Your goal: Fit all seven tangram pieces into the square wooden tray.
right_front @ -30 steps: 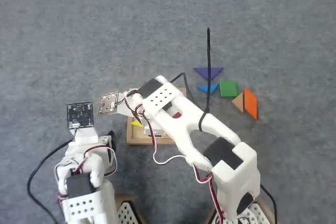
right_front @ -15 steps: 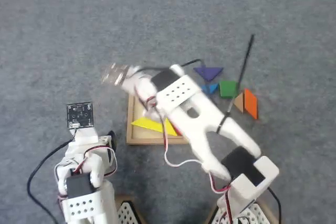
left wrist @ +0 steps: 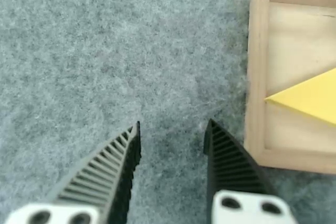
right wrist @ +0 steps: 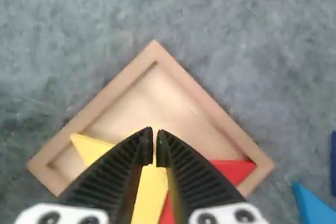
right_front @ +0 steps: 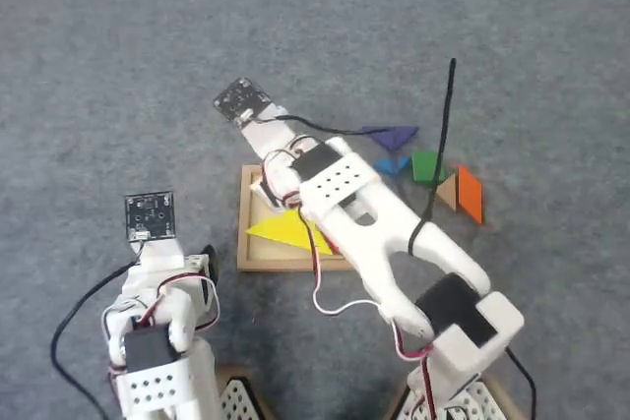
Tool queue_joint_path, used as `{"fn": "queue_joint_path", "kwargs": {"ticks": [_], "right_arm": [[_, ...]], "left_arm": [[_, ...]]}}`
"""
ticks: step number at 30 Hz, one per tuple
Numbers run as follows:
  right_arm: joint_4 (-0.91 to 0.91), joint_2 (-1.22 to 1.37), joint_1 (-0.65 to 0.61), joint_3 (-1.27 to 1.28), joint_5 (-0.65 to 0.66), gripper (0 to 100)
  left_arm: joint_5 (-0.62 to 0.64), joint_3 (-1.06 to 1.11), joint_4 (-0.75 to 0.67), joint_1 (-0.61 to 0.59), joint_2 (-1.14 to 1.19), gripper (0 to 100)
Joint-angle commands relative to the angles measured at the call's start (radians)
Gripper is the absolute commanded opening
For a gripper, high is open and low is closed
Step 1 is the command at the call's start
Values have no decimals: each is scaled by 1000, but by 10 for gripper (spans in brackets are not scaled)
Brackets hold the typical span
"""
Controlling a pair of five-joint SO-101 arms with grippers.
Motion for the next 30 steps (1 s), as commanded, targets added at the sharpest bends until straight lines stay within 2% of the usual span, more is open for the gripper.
{"fn": "queue_joint_path", "kwargs": {"ticks": [1,7,14,23,25,30], "right_arm": [[-19,51,-21,-21,31,6],[-8,101,-53,-6,103,6],[-4,90,-68,-2,104,6],[-31,-108,-122,175,127,6],[-31,-173,-101,193,103,6],[19,-375,53,207,40,6]], "left_arm": [[-5,-10,3,3,-20,186],[-5,-10,3,3,-20,186],[-5,-10,3,3,-20,186],[-5,-10,3,3,-20,186],[-5,-10,3,3,-20,186],[-5,-10,3,3,-20,186]]}}
